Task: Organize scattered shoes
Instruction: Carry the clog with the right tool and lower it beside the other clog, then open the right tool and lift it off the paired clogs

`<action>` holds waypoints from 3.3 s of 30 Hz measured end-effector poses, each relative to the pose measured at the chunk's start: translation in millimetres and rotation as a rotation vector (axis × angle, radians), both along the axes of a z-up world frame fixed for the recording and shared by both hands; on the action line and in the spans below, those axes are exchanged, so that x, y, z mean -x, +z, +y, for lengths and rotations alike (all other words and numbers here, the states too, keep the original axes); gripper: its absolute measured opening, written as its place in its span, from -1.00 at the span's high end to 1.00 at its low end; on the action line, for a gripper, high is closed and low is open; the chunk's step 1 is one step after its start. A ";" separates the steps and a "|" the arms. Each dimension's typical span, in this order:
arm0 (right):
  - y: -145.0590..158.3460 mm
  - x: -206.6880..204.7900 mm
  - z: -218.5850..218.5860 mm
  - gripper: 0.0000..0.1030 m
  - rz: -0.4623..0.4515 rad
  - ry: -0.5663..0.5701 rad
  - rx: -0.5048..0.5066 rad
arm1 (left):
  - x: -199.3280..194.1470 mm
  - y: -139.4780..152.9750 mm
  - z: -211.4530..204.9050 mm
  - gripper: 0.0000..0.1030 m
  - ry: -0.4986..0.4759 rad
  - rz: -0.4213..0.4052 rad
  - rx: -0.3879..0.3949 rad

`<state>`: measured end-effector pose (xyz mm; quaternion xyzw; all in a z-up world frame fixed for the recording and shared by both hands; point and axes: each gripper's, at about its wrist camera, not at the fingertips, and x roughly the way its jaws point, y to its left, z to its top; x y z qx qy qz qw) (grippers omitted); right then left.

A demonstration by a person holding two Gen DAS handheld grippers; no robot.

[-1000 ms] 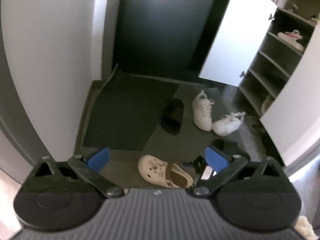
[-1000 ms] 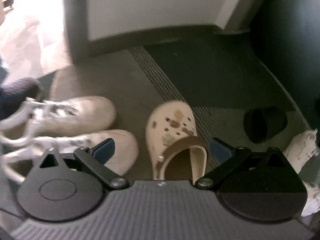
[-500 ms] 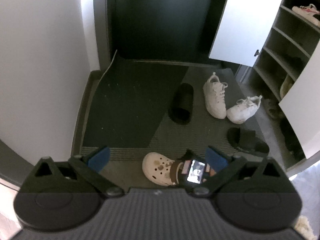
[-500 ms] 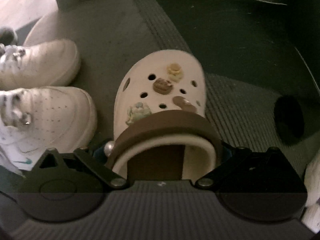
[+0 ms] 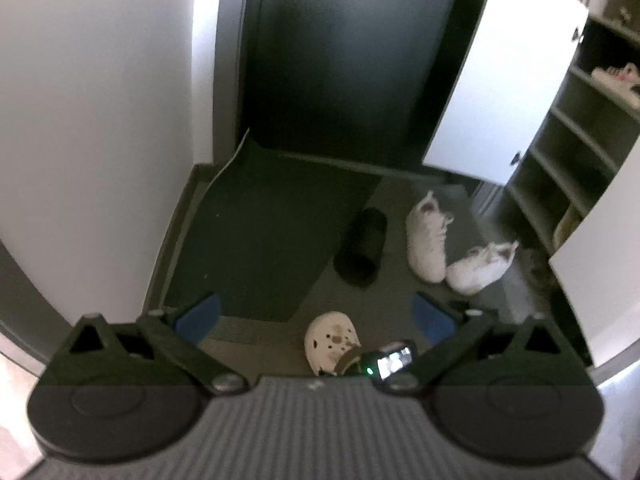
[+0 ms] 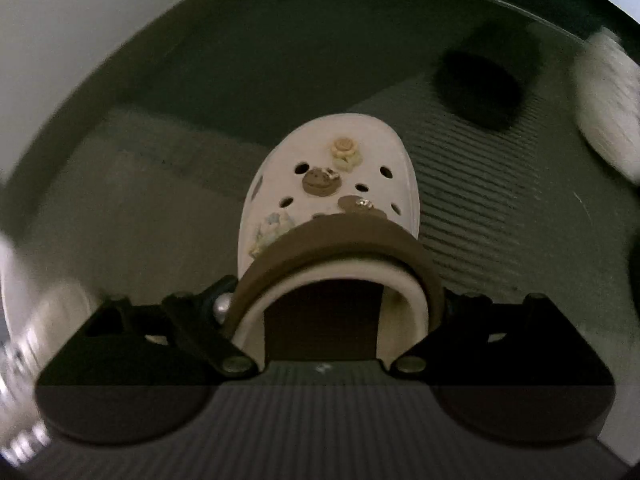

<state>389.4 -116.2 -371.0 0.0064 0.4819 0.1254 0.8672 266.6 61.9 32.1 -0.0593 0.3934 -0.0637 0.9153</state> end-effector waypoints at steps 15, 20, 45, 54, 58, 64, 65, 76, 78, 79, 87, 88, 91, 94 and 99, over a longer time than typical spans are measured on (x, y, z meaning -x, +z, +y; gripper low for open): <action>52.1 120.7 -10.6 -0.86 0.101 -0.273 -0.070 | 57.5 49.8 -17.4 -0.99 -0.090 -0.153 0.062; 36.8 163.3 -0.2 -0.86 0.182 -0.297 -0.104 | 67.0 48.8 -13.8 -0.99 -0.147 -0.126 0.057; 59.7 234.2 -19.8 -1.00 -0.108 -0.234 -0.185 | 71.4 41.6 -5.2 -0.99 -0.186 -0.086 0.079; 21.6 304.3 -57.7 -0.91 -0.033 -0.369 -0.318 | 69.7 27.1 5.2 -0.99 -0.170 -0.018 0.077; 16.7 299.3 -35.0 -0.64 -0.048 -0.256 -0.042 | 67.1 25.2 15.9 -0.99 -0.146 -0.011 0.085; 10.9 295.4 -28.9 -0.55 -0.065 -0.335 0.105 | 59.9 23.3 21.9 -0.99 -0.130 -0.001 0.100; 3.6 291.2 -31.0 -0.55 -0.058 -0.342 0.093 | 58.6 23.1 22.1 -0.99 -0.129 0.000 0.100; -18.0 248.9 -18.1 -0.01 -0.095 -0.340 0.030 | 50.5 20.9 19.0 -0.99 -0.133 0.002 0.082; -17.8 249.8 -14.0 0.03 -0.099 -0.333 0.030 | 50.0 22.3 19.6 -0.99 -0.127 -0.003 0.086; -17.2 250.6 -12.3 0.03 -0.097 -0.330 0.034 | 49.6 23.5 19.6 -0.99 -0.122 -0.008 0.091; -12.2 240.1 -19.5 -0.01 0.006 -0.300 0.026 | 49.2 23.3 5.1 -0.99 -0.110 -0.049 0.034; -11.3 237.7 -20.8 -0.05 0.023 -0.301 0.023 | 48.8 22.4 3.0 -0.99 -0.110 -0.047 0.028; -1.7 234.4 -25.9 -0.10 0.122 -0.291 0.011 | 48.8 21.3 -2.0 -0.99 -0.113 -0.045 0.013; 21.3 237.3 -31.8 -0.12 0.164 -0.258 -0.008 | 49.8 21.2 -6.7 -0.99 -0.122 -0.056 -0.011; 73.8 241.6 -37.5 -0.08 0.145 -0.235 0.007 | 51.8 20.9 -8.1 -0.99 -0.130 -0.069 -0.048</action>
